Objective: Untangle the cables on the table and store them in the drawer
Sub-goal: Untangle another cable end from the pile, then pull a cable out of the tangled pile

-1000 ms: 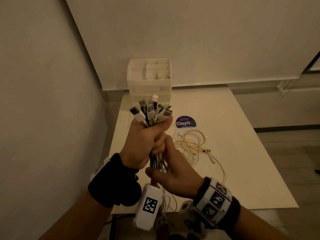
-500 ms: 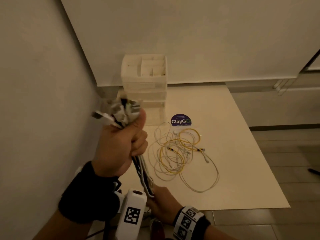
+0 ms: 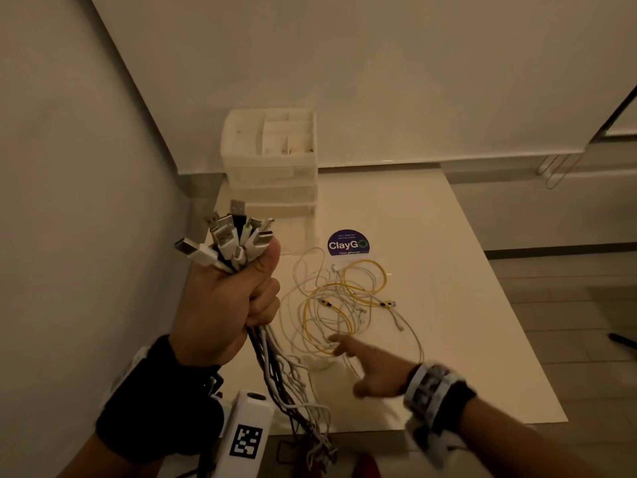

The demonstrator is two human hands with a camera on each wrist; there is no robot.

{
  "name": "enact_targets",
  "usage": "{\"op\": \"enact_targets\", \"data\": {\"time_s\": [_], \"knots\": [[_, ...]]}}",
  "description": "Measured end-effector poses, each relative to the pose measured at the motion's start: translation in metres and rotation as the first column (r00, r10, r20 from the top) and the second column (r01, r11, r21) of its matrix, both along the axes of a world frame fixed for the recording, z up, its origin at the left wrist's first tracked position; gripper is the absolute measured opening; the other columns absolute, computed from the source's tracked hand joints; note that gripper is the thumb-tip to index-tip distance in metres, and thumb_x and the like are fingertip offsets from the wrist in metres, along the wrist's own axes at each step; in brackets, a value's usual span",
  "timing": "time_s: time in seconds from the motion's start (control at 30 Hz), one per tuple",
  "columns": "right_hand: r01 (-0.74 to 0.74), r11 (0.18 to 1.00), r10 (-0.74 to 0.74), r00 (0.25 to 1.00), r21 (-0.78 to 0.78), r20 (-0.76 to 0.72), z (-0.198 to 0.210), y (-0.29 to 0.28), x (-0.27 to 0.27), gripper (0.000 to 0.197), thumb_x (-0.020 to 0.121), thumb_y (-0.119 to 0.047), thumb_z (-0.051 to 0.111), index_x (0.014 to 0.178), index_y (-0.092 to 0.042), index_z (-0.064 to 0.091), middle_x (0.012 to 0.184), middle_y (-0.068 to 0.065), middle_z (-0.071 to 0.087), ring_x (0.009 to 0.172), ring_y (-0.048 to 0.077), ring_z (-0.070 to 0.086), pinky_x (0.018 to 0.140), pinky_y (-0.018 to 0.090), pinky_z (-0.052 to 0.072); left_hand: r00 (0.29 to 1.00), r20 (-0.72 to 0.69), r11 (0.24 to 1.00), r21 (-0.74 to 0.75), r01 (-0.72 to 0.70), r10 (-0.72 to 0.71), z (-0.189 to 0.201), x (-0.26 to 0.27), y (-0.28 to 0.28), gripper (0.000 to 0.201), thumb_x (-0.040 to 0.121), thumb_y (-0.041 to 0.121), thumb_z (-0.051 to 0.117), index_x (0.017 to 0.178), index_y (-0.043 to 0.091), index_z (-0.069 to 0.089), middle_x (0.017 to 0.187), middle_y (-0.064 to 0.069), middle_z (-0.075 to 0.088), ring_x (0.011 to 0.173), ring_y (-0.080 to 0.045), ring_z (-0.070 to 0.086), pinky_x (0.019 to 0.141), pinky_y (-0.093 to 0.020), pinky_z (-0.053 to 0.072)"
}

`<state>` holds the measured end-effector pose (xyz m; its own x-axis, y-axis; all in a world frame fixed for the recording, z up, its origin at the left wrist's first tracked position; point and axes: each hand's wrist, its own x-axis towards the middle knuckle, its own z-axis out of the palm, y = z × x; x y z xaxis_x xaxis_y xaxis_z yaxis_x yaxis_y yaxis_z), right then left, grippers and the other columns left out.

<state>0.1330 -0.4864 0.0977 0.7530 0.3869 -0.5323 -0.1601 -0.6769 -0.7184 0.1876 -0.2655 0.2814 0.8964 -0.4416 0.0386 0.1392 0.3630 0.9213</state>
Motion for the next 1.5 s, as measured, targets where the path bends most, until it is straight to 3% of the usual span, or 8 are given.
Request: {"op": "enact_targets", "data": {"time_s": [0.13, 0.23, 0.57, 0.7, 0.9, 1.13, 1.3, 1.5], "knots": [[0.27, 0.929, -0.202, 0.943, -0.254, 0.263, -0.016, -0.065, 0.068, 0.048, 0.08, 0.007, 0.047, 0.122, -0.014, 0.06, 0.116, 0.005, 0.067, 0.109, 0.022, 0.061, 0.098, 0.032, 0.047, 0.999, -0.031, 0.999, 0.012, -0.039, 0.04, -0.003, 0.001, -0.003, 0.058, 0.067, 0.044, 0.084, 0.064, 0.013, 0.035, 0.051, -0.004, 0.008, 0.033, -0.007, 0.016, 0.037, -0.014, 0.022], [0.45, 0.81, -0.324, 0.878, -0.376, 0.353, -0.04, -0.089, 0.111, 0.041, 0.087, 0.007, 0.043, 0.119, -0.009, 0.062, 0.121, 0.011, 0.065, 0.114, 0.027, 0.059, 0.096, 0.032, 0.048, 0.996, -0.041, 0.997, 0.03, -0.076, 0.077, -0.005, 0.001, -0.008, 0.055, 0.066, 0.043, 0.084, 0.064, 0.013, 0.037, 0.052, -0.005, 0.007, 0.033, -0.008, 0.016, 0.038, -0.013, 0.023], [0.363, 0.835, -0.218, 0.908, -0.414, 0.358, -0.083, -0.078, 0.126, 0.02, 0.088, 0.0, 0.046, 0.104, -0.012, 0.05, 0.113, 0.016, 0.055, 0.095, 0.034, 0.056, 0.078, 0.036, 0.044, 0.984, -0.073, 0.986, 0.063, -0.156, 0.161, -0.008, 0.013, -0.018, 0.052, 0.062, 0.044, 0.086, 0.069, 0.01, 0.046, 0.049, -0.003, 0.011, 0.032, -0.006, 0.019, 0.038, -0.013, 0.024], [0.24, 0.851, -0.073, 0.935, -0.468, 0.347, -0.086, -0.079, 0.129, 0.034, 0.089, 0.002, 0.045, 0.119, -0.01, 0.055, 0.119, 0.012, 0.045, 0.105, 0.035, 0.052, 0.087, 0.038, 0.044, 0.982, -0.072, 0.982, 0.084, -0.17, 0.176, -0.011, 0.019, -0.023, 0.053, 0.063, 0.044, 0.085, 0.068, 0.01, 0.044, 0.05, -0.004, 0.01, 0.032, -0.006, 0.018, 0.038, -0.013, 0.024], [-0.069, 0.855, 0.268, 0.907, -0.514, 0.325, -0.078, -0.075, 0.153, 0.014, 0.084, -0.001, 0.054, 0.087, -0.005, 0.067, 0.104, 0.011, 0.049, 0.091, 0.032, 0.056, 0.079, 0.038, 0.049, 0.973, -0.09, 0.974, 0.104, -0.203, 0.213, -0.013, 0.02, -0.026, 0.053, 0.059, 0.046, 0.087, 0.067, 0.012, 0.048, 0.046, 0.001, 0.017, 0.031, -0.006, 0.019, 0.037, -0.013, 0.024], [-0.403, 0.654, 0.664, 0.711, -0.641, 0.231, -0.072, -0.073, 0.164, 0.034, 0.09, -0.015, 0.056, 0.124, -0.018, 0.057, 0.131, 0.004, 0.041, 0.108, 0.03, 0.05, 0.088, 0.041, 0.05, 0.957, -0.095, 0.958, 0.117, -0.262, 0.274, -0.012, 0.02, -0.016, 0.049, 0.056, 0.05, 0.087, 0.06, 0.018, 0.05, 0.042, 0.005, 0.023, 0.03, -0.006, 0.019, 0.036, -0.012, 0.022], [-0.364, 0.499, 0.811, 0.515, -0.786, 0.276, -0.076, -0.069, 0.166, 0.029, 0.092, -0.02, 0.053, 0.121, -0.015, 0.056, 0.13, 0.007, 0.05, 0.114, 0.03, 0.046, 0.091, 0.043, 0.044, 0.948, -0.091, 0.951, 0.089, -0.296, 0.304, -0.014, 0.021, -0.016, 0.052, 0.057, 0.045, 0.088, 0.063, 0.014, 0.047, 0.045, 0.003, 0.022, 0.03, -0.006, 0.019, 0.037, -0.012, 0.024], [-0.326, 0.45, 0.82, 0.521, -0.832, 0.239, -0.065, -0.073, 0.173, 0.041, 0.098, -0.011, 0.041, 0.138, -0.012, 0.034, 0.127, 0.009, 0.056, 0.114, 0.03, 0.049, 0.098, 0.041, 0.036, 0.953, -0.078, 0.954, 0.096, -0.285, 0.293, -0.015, 0.022, -0.019, 0.046, 0.062, 0.045, 0.085, 0.058, 0.021, 0.047, 0.044, 0.004, 0.022, 0.031, -0.007, 0.018, 0.038, -0.013, 0.022]]}}
